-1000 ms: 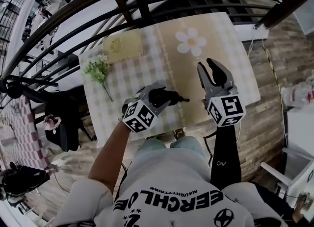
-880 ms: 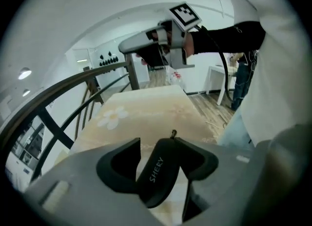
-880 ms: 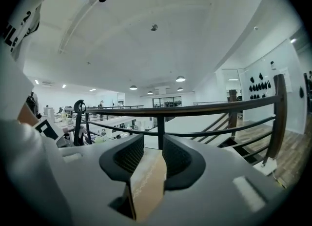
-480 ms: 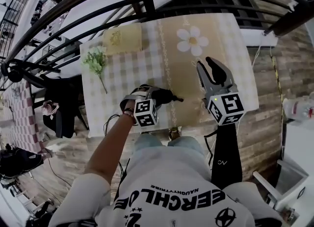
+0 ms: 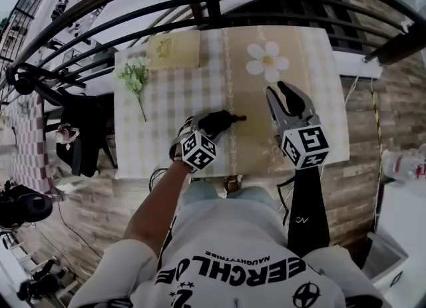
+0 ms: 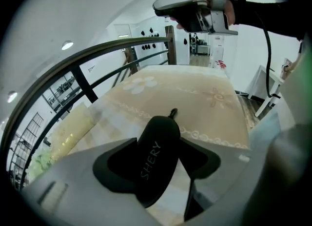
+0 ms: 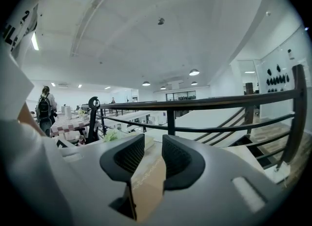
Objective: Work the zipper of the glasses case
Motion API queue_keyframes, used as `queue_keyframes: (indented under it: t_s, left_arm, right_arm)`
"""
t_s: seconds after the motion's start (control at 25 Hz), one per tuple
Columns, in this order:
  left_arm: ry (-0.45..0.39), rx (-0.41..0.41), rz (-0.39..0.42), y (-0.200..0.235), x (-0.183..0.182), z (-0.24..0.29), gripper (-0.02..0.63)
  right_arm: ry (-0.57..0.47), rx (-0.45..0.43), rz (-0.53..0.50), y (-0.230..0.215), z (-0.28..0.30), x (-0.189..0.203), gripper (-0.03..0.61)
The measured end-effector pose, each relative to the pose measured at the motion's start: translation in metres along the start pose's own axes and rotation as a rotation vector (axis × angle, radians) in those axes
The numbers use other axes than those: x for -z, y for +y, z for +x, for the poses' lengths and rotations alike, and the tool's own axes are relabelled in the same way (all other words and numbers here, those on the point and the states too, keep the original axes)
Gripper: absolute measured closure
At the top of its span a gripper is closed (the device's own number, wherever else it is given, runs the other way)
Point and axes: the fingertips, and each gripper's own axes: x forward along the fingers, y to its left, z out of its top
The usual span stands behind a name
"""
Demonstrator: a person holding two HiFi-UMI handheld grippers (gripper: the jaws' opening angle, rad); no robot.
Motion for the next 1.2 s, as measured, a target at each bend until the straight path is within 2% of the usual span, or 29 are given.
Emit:
queue_keyframes:
  t_s: [0.16,0.28,0.4,0.52,0.6,0.72,0.96,1.08,1.2]
  left_arm:
    - [-0.011,0.070,-0.059,0.002,-0.004,-0.003,0.239]
    - [-0.037,0.120,-0.154,0.004,-0.007,-0.012,0.239]
    - [-0.061,0.120,-0.187,0.007,-0.008,-0.023,0.241]
    - [-0.076,0.068,-0.225,0.021,-0.002,-0.033,0.257]
    - [-0.069,0.041,-0.275,0.030,0.007,-0.034,0.272]
    - [-0.041,0.060,-0.341,0.027,0.021,-0.030,0.286]
    - [-0.075,0.045,-0.354,0.027,0.020,-0.027,0.287]
    - [-0.097,0.065,-0.374,0.028,0.021,-0.028,0.288]
    - [-0.098,0.085,-0.387,0.029,0.021,-0.028,0.288]
  right_arm:
    - [0.131,-0.124,-0.036,0.017,0.029,0.032,0.456]
    - [0.252,-0.234,-0.133,0.031,0.053,0.057,0.454]
    - [0.372,-0.385,-0.296,0.046,0.073,0.080,0.457]
    - [0.476,-0.566,-0.481,0.067,0.087,0.106,0.456]
    - [0.543,-0.684,-0.623,0.079,0.091,0.125,0.456]
    - [0.628,-0.838,-0.835,0.093,0.093,0.155,0.456]
    - [0.678,-1.045,-1.284,0.098,0.090,0.201,0.451]
    - [0.678,-1.117,-1.408,0.099,0.096,0.214,0.453]
    - [0.660,-1.155,-1.467,0.104,0.107,0.216,0.463]
